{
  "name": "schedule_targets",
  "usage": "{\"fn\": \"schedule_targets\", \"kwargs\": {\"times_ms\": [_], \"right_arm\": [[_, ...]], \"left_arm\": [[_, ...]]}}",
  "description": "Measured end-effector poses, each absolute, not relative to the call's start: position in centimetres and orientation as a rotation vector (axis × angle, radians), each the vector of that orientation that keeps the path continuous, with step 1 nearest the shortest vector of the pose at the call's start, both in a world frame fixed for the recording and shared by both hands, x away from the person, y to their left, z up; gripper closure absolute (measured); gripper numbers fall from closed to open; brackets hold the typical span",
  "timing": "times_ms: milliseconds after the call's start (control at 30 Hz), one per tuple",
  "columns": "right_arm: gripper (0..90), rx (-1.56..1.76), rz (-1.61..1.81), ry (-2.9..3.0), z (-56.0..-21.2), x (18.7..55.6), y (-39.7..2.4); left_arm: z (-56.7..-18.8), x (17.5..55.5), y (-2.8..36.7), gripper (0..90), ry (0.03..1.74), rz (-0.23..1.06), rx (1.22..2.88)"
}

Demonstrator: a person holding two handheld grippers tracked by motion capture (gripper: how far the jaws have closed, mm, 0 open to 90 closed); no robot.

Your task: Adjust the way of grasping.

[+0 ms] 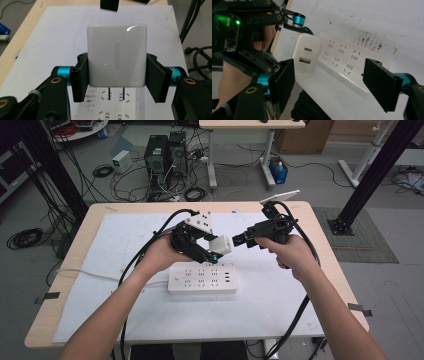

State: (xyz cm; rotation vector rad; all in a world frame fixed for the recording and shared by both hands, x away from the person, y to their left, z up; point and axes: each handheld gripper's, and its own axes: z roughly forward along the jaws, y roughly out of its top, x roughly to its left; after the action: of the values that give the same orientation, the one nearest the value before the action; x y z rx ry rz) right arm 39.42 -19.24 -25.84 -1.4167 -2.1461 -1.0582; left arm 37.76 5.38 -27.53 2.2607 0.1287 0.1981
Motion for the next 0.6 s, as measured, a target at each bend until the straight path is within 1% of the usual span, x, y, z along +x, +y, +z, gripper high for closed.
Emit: {"fn": "schedule_targets", "kwargs": {"times_ms": [67, 100, 167, 200, 233, 267, 300, 367, 433, 467, 500, 533, 567, 600], "right_arm": [[27.7, -1.400, -1.065, -2.097, -26.0, 39.5, -18.9], [31.2, -1.396, -1.075, -2.083, -26.1, 39.5, -18.7], [34.7, -1.400, -1.068, -2.053, -26.2, 39.6, -18.4], [38.6, -1.402, -1.068, -2.053, -26.3, 39.6, -18.3], [47.1, -1.393, -1.057, -2.051, -26.5, 39.7, -18.1], [47.1, -1.393, -1.057, -2.051, -26.5, 39.7, -18.1], [56.5, -1.378, -1.064, -2.027, -26.7, 39.7, -18.1], [57.4, -1.391, -1.058, -2.014, -26.7, 39.7, -18.1], [62.4, -1.386, -1.071, -1.992, -26.8, 39.9, -18.3], [62.4, -1.373, -1.061, -2.012, -26.7, 39.9, -18.2], [62.5, -1.367, -1.059, -2.021, -26.7, 40.0, -18.2], [62.5, -1.371, -1.060, -2.036, -26.6, 40.0, -18.2], [62.5, -1.360, -1.063, -2.063, -26.3, 40.1, -18.4], [62.5, -1.360, -1.063, -2.063, -26.3, 40.1, -18.4]], "left_arm": [[-27.6, 37.8, 4.9, 42.3, 0.120, 0.189, 2.239], [-27.6, 37.8, 4.7, 42.3, 0.114, 0.179, 2.229], [-27.7, 37.6, 4.3, 42.3, 0.098, 0.187, 2.220], [-27.7, 37.5, 4.2, 42.3, 0.091, 0.196, 2.218], [-27.7, 37.4, 4.1, 42.3, 0.088, 0.204, 2.215], [-27.7, 37.4, 4.0, 42.3, 0.085, 0.213, 2.215], [-27.7, 37.2, 3.8, 42.3, 0.079, 0.244, 2.225], [-27.8, 37.2, 3.7, 42.3, 0.075, 0.261, 2.227], [-27.8, 37.1, 3.6, 41.2, 0.081, 0.280, 2.246], [-27.8, 37.0, 3.5, 38.7, 0.086, 0.302, 2.252], [-27.8, 36.9, 3.5, 32.4, 0.101, 0.334, 2.272], [-27.8, 36.8, 3.6, 29.9, 0.109, 0.356, 2.296], [-27.7, 36.9, 3.8, 25.0, 0.115, 0.356, 2.302], [-27.6, 36.9, 4.2, 25.0, 0.127, 0.349, 2.320]]}}
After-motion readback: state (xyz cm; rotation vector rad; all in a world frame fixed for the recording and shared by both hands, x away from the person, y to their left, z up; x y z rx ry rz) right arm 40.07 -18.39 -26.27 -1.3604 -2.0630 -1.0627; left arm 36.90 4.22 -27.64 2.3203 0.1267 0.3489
